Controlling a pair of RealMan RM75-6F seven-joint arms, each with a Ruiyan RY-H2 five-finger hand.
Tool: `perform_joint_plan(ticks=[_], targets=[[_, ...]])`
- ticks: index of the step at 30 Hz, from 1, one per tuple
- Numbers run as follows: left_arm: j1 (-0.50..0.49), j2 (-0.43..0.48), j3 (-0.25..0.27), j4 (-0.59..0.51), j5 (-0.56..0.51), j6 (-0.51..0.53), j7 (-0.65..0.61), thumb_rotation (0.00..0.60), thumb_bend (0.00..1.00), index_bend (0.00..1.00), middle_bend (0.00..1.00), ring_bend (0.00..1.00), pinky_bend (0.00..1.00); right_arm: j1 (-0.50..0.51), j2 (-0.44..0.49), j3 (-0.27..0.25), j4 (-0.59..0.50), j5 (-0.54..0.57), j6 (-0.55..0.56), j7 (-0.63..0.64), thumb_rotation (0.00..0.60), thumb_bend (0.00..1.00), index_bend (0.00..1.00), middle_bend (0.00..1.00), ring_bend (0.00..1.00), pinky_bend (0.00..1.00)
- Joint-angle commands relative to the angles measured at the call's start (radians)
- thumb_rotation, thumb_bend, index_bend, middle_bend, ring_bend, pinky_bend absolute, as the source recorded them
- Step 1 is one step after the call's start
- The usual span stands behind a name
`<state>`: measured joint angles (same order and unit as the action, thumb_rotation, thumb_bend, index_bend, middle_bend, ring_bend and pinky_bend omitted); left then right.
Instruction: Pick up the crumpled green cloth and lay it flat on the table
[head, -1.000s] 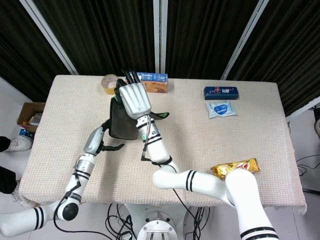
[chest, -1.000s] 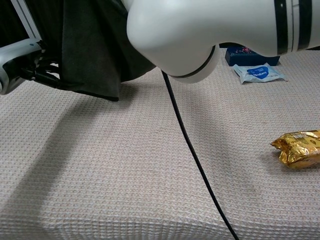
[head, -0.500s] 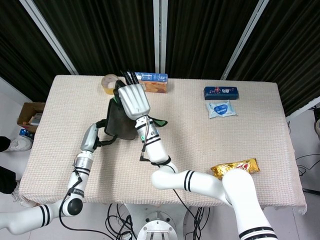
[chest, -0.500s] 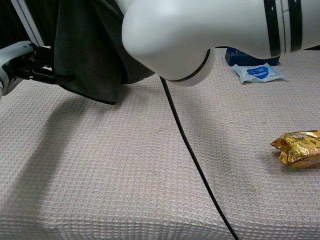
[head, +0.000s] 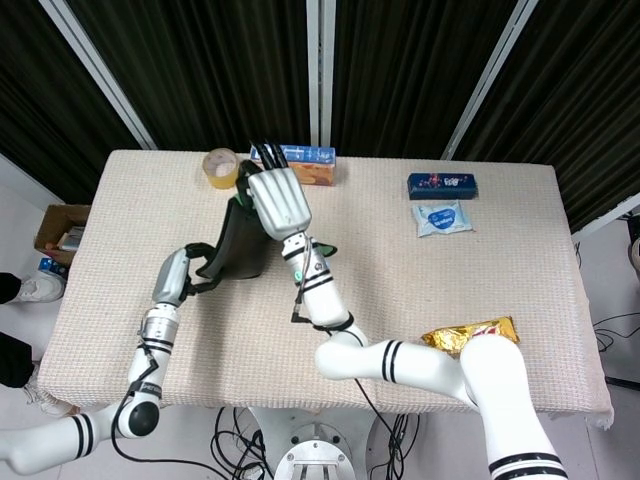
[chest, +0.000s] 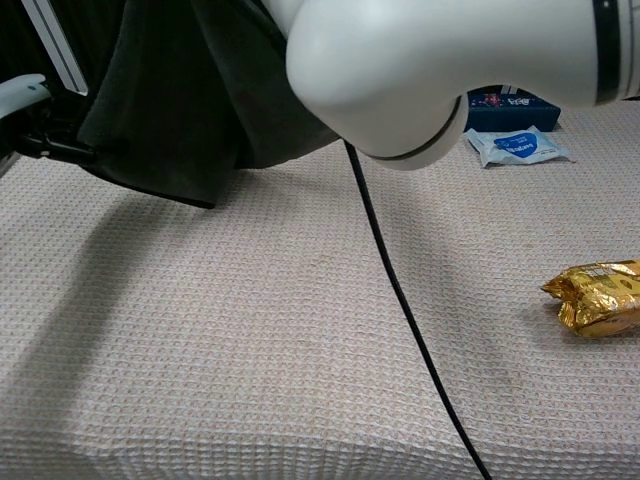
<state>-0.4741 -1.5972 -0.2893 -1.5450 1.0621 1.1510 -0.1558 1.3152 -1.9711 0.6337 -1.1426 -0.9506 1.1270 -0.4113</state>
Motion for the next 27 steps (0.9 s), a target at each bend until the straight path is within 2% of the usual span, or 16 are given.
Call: perform_joint_plan(ticks=[1,6,9,12,17,21,24,27], targets=[[0.026,0.058,0.024,-0.042,0.029,0.023,0.035,0.6,0.43,0.71,0.44,0.29,0.27,-0.096,0.071,-0.064,-0.113,-0.048,0.026,0.06,0.6,0.48,0.9,0.37,0.08,0.0],[0.038,0.141,0.038,-0.094,0.073,0.037,0.082,0.6,0.43,0.7,0.44,0.29,0.27,-0.209,0.173,-0.12,-0.25,-0.092,0.05,0.13,0.6,0.48,0.9,0.37,0.08,0.0],[0.02,0.164,0.022,-0.092,0.081,0.041,0.13,0.6,0.43,0.7,0.44,0.29,0.26,-0.241,0.218,-0.115,-0.271,-0.091,0.045,0.161,0.6,0.48,0.9,0.37,0.08,0.0],[-0.016,0.164,-0.014,-0.067,0.057,0.024,0.167,0.6,0.43,0.7,0.44,0.29,0.26,-0.237,0.231,-0.095,-0.234,-0.089,0.024,0.199,0.6,0.48,0.89,0.37,0.08,0.0],[-0.1,0.149,-0.103,0.015,-0.029,-0.037,0.194,0.6,0.43,0.7,0.44,0.29,0.26,-0.195,0.221,-0.05,-0.101,-0.087,-0.03,0.297,0.6,0.48,0.89,0.37,0.08,0.0],[-0.143,0.126,-0.154,0.08,-0.047,-0.019,0.196,0.6,0.43,0.7,0.43,0.29,0.26,-0.173,0.214,-0.035,-0.013,-0.114,-0.053,0.395,0.6,0.47,0.88,0.37,0.08,0.0],[-0.149,0.106,-0.156,0.123,-0.006,0.031,0.183,0.6,0.43,0.7,0.43,0.29,0.26,-0.181,0.215,-0.052,0.025,-0.152,-0.057,0.475,0.6,0.45,0.87,0.37,0.08,0.0],[-0.128,0.069,-0.107,0.178,0.08,0.106,0.153,0.6,0.43,0.7,0.43,0.29,0.26,-0.214,0.225,-0.11,0.039,-0.222,-0.057,0.576,0.6,0.45,0.87,0.37,0.08,0.0]])
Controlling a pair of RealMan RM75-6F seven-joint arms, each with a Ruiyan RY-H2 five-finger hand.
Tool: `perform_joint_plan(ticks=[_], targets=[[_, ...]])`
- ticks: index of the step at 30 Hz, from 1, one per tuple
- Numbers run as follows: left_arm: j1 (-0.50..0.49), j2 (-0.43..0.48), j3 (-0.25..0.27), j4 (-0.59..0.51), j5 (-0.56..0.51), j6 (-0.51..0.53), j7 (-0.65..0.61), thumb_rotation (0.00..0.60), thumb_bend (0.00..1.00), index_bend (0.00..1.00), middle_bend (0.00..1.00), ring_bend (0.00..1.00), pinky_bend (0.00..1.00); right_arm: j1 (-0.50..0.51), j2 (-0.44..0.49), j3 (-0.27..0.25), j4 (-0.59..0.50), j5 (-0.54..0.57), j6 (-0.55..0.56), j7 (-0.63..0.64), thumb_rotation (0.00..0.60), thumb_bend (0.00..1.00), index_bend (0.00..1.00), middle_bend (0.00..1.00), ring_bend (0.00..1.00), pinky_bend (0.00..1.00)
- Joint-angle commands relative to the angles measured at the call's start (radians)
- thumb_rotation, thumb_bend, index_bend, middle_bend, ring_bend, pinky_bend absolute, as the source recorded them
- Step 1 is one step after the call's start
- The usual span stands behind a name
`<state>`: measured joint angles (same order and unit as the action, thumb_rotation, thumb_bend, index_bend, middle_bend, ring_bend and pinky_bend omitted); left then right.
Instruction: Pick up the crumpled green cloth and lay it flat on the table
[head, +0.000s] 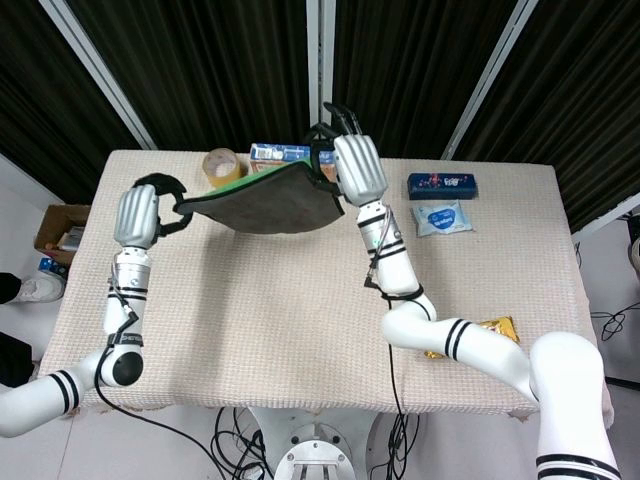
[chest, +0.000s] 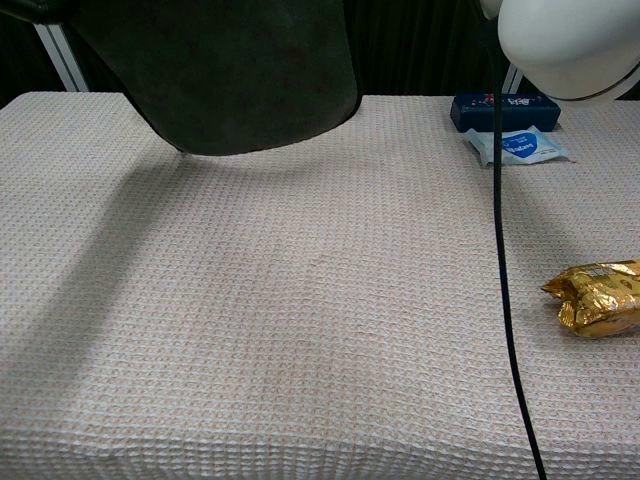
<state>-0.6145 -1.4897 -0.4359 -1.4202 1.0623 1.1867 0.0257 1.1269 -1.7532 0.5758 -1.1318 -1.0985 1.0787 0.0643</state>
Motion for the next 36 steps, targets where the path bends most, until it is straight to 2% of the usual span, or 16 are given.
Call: perform_joint_plan(ticks=[1,3,9,15,22,28,31,36], targets=[[0.019,-0.05,0.055,0.07,0.102,0.088,-0.039,0.6,0.43,0.7,0.42,0.29,0.26,-0.034,0.012,-0.069,0.03,-0.095,-0.008,0.126,0.6,0.44,0.87,0.37,0.08,0.0],[0.04,-0.082,0.118,0.12,0.169,0.126,-0.05,0.6,0.43,0.7,0.42,0.28,0.26,-0.064,0.019,-0.127,0.03,-0.144,-0.01,0.175,0.6,0.44,0.87,0.37,0.08,0.0],[0.086,-0.169,0.249,0.245,0.289,0.187,-0.069,0.6,0.42,0.69,0.42,0.28,0.25,-0.128,0.026,-0.284,0.018,-0.252,-0.038,0.256,0.6,0.44,0.87,0.37,0.08,0.0],[0.123,-0.146,0.352,0.207,0.333,0.136,-0.011,0.6,0.39,0.67,0.4,0.26,0.23,-0.167,0.04,-0.402,-0.028,-0.342,-0.06,0.275,0.6,0.44,0.87,0.37,0.08,0.0],[0.146,-0.075,0.4,0.093,0.321,0.073,0.1,0.6,0.33,0.6,0.35,0.24,0.22,-0.184,0.066,-0.467,-0.092,-0.397,-0.084,0.222,0.6,0.44,0.86,0.37,0.07,0.0],[0.152,-0.018,0.42,0.001,0.267,-0.004,0.204,0.6,0.22,0.46,0.3,0.22,0.21,-0.196,0.052,-0.501,-0.114,-0.423,-0.094,0.155,0.6,0.44,0.8,0.35,0.07,0.0],[0.144,0.018,0.427,-0.06,0.22,-0.06,0.28,0.6,0.17,0.36,0.25,0.18,0.21,-0.202,0.046,-0.533,-0.121,-0.44,-0.113,0.091,0.6,0.4,0.73,0.32,0.06,0.0],[0.132,0.075,0.432,-0.174,0.147,-0.115,0.381,0.6,0.09,0.18,0.17,0.15,0.2,-0.213,0.049,-0.569,-0.153,-0.441,-0.156,-0.006,0.6,0.3,0.52,0.25,0.01,0.0]])
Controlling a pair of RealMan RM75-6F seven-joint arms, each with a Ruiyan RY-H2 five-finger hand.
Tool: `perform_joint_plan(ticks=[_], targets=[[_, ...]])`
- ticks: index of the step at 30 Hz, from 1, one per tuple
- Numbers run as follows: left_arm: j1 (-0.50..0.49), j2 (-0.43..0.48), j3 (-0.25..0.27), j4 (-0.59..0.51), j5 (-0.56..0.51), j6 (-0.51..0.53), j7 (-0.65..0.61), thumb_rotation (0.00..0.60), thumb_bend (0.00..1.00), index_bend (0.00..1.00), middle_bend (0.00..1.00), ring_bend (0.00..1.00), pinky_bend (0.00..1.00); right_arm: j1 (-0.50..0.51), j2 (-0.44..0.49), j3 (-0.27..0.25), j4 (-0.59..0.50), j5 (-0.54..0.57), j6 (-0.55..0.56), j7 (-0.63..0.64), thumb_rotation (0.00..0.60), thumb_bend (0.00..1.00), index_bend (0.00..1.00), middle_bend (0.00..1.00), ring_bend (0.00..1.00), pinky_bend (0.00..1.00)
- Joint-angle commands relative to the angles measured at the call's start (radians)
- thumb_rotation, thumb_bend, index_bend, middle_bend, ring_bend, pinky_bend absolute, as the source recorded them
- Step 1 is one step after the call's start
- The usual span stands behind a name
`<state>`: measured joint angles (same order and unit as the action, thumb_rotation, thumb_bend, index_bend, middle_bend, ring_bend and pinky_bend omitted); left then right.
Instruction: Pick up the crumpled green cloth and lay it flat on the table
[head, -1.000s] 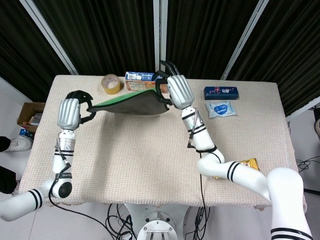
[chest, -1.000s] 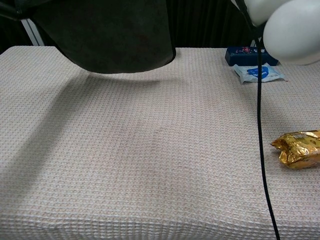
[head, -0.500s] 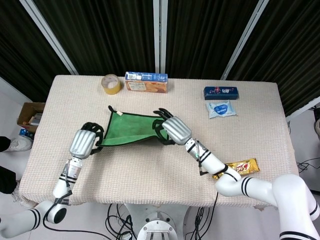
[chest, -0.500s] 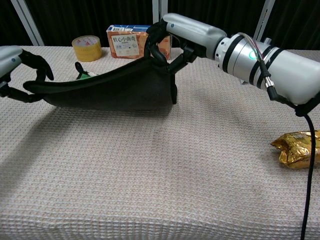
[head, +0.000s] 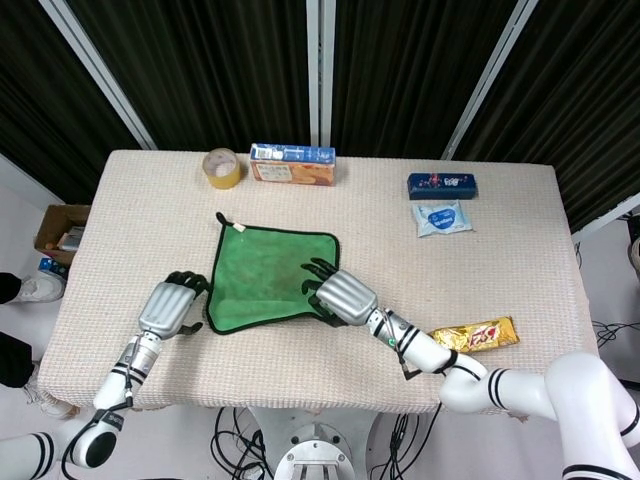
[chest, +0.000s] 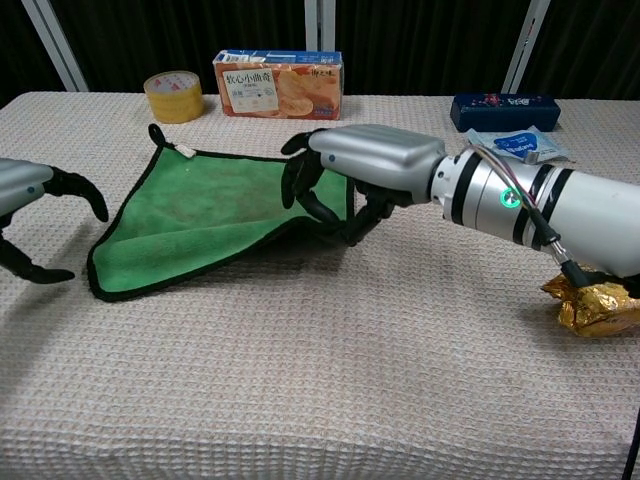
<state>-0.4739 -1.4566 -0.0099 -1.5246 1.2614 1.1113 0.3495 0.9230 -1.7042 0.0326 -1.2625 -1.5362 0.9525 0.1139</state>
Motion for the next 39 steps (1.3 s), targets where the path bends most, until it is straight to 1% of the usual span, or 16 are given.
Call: perform_joint_plan(ticks=[1,3,5,6,8,10,13,16,18,19,22,24,27,32,39], targets=[[-0.009,0.049,0.007,-0.087,-0.064,-0.045,0.066,0.6,0.08,0.16,0.17,0.15,0.2,-0.01,0.004,-0.032,-0.03,-0.002,-0.04,-0.074,0.6,0.29,0.46,0.22,0.0,0.0],[-0.009,0.066,0.007,-0.12,-0.081,-0.049,0.083,0.6,0.06,0.14,0.16,0.15,0.2,-0.013,0.016,-0.043,-0.053,0.007,-0.066,-0.121,0.6,0.24,0.34,0.18,0.0,0.0],[-0.008,0.081,0.01,-0.144,-0.091,-0.05,0.097,0.6,0.06,0.13,0.16,0.15,0.2,-0.015,0.032,-0.049,-0.084,0.023,-0.092,-0.162,0.6,0.17,0.21,0.15,0.0,0.0],[-0.007,0.089,0.012,-0.156,-0.095,-0.049,0.103,0.6,0.06,0.13,0.16,0.15,0.2,-0.015,0.041,-0.049,-0.097,0.031,-0.103,-0.189,0.6,0.15,0.17,0.13,0.0,0.0],[-0.002,0.105,0.014,-0.177,-0.101,-0.04,0.112,0.6,0.06,0.13,0.16,0.15,0.2,-0.016,0.061,-0.048,-0.121,0.05,-0.12,-0.265,0.6,0.11,0.12,0.1,0.0,0.0],[0.009,0.116,0.016,-0.183,-0.083,-0.019,0.1,0.6,0.06,0.13,0.15,0.15,0.2,-0.018,0.087,-0.041,-0.157,0.087,-0.139,-0.33,0.6,0.09,0.08,0.08,0.0,0.0],[0.034,0.112,0.02,-0.154,-0.018,0.034,0.045,0.6,0.06,0.17,0.15,0.15,0.2,-0.025,0.133,-0.021,-0.218,0.131,-0.14,-0.393,0.6,0.04,0.01,0.04,0.0,0.0],[0.059,0.09,0.036,-0.087,0.086,0.085,-0.061,0.6,0.06,0.26,0.16,0.15,0.2,-0.043,0.173,-0.004,-0.264,0.145,-0.102,-0.418,0.6,0.0,0.0,0.03,0.0,0.0],[0.066,0.07,0.055,-0.03,0.157,0.108,-0.117,0.6,0.08,0.36,0.17,0.15,0.2,-0.057,0.199,0.007,-0.286,0.148,-0.074,-0.413,0.6,0.0,0.0,0.03,0.0,0.0],[0.069,0.057,0.064,0.008,0.19,0.117,-0.143,0.6,0.1,0.39,0.17,0.15,0.2,-0.066,0.215,0.014,-0.298,0.148,-0.058,-0.407,0.6,0.0,0.0,0.03,0.0,0.0],[0.07,0.017,0.076,0.086,0.252,0.137,-0.195,0.6,0.13,0.44,0.19,0.15,0.2,-0.091,0.254,0.039,-0.322,0.152,-0.008,-0.378,0.6,0.0,0.0,0.02,0.0,0.0],[0.069,-0.01,0.078,0.127,0.279,0.145,-0.222,0.6,0.14,0.45,0.19,0.15,0.2,-0.108,0.279,0.056,-0.334,0.153,0.027,-0.359,0.6,0.0,0.0,0.02,0.0,0.0],[0.062,-0.036,0.079,0.162,0.289,0.127,-0.23,0.6,0.14,0.45,0.19,0.15,0.2,-0.129,0.308,0.07,-0.351,0.15,0.062,-0.341,0.6,0.0,0.0,0.02,0.0,0.0],[0.06,-0.075,0.072,0.189,0.297,0.122,-0.234,0.6,0.14,0.45,0.19,0.15,0.2,-0.155,0.331,0.079,-0.36,0.148,0.095,-0.321,0.6,0.0,0.0,0.02,0.0,0.0],[0.045,-0.129,0.055,0.23,0.303,0.104,-0.161,0.6,0.14,0.45,0.19,0.15,0.2,-0.18,0.337,0.078,-0.355,0.142,0.111,-0.292,0.6,0.0,0.0,0.02,0.0,0.0]])
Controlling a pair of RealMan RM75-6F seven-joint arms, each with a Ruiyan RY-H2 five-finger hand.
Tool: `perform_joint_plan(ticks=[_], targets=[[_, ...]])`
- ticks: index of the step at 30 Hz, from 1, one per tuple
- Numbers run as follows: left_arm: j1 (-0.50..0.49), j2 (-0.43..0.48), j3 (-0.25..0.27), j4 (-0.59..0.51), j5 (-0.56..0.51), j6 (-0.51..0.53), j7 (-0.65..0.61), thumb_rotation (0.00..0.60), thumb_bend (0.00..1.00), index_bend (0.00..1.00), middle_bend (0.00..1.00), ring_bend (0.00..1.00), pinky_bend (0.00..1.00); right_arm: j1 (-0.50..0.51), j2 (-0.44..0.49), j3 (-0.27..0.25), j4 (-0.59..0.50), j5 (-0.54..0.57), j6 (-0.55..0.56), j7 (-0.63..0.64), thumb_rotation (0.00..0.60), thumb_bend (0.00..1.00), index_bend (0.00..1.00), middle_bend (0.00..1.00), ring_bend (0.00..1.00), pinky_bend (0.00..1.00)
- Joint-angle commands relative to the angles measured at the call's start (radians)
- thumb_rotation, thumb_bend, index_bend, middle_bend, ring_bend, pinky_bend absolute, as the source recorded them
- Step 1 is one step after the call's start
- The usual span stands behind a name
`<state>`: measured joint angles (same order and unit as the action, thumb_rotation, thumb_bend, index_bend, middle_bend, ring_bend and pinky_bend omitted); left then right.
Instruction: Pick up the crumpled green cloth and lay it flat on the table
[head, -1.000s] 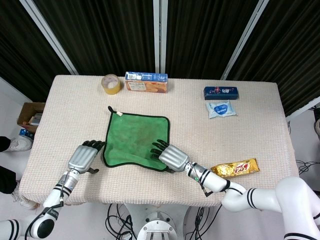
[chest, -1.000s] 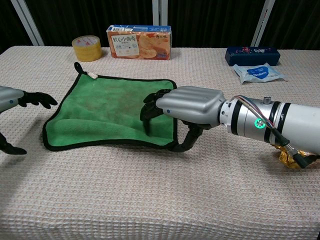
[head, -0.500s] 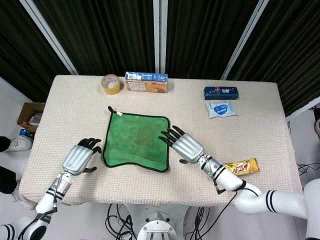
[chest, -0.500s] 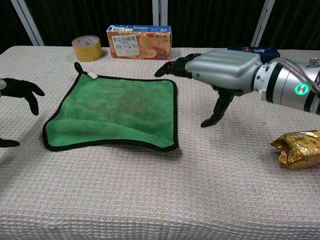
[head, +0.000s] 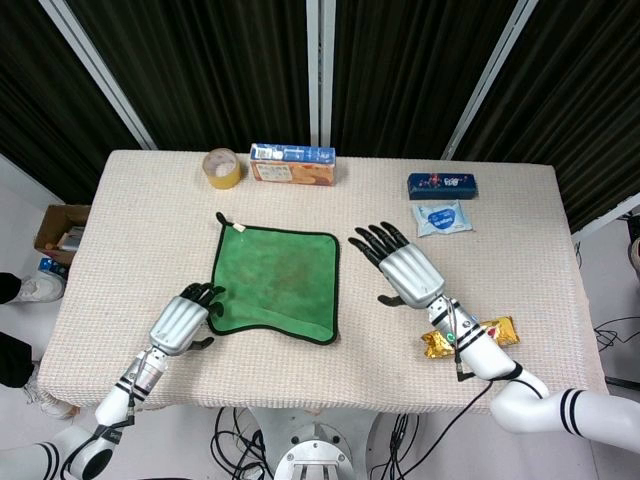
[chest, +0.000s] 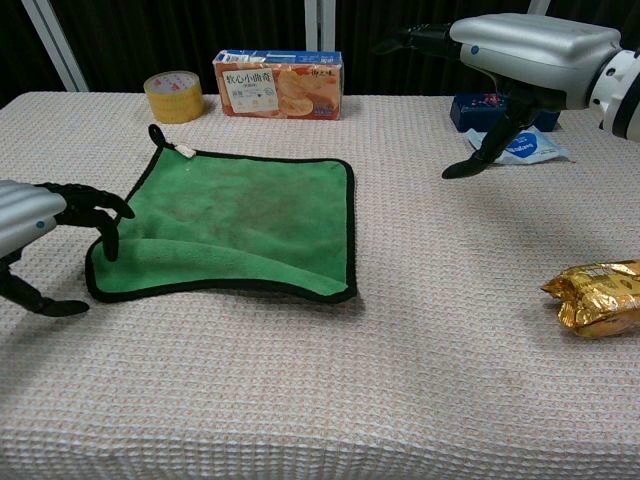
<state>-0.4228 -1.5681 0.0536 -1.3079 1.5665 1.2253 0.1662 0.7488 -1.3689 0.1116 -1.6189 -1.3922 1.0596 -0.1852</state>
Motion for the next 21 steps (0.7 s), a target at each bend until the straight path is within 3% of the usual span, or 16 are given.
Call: perform_joint_plan(ticks=[1,8,21], targets=[[-0.008,-0.022,-0.012,0.016,-0.007,-0.016,0.03,0.6,0.14,0.45,0.19,0.15,0.2,-0.011,0.002,0.0,0.003,-0.001,0.007,0.013,0.6,0.0,0.0,0.02,0.0,0.0],[-0.011,-0.027,-0.019,0.015,-0.029,-0.045,0.055,0.6,0.17,0.48,0.19,0.15,0.2,-0.033,0.007,0.001,0.01,-0.006,0.018,0.041,0.6,0.04,0.0,0.02,0.0,0.0],[-0.008,-0.042,-0.006,0.044,-0.007,-0.04,0.03,0.6,0.43,0.53,0.19,0.15,0.2,-0.057,0.007,0.004,0.015,-0.013,0.021,0.074,0.6,0.15,0.0,0.02,0.0,0.0]])
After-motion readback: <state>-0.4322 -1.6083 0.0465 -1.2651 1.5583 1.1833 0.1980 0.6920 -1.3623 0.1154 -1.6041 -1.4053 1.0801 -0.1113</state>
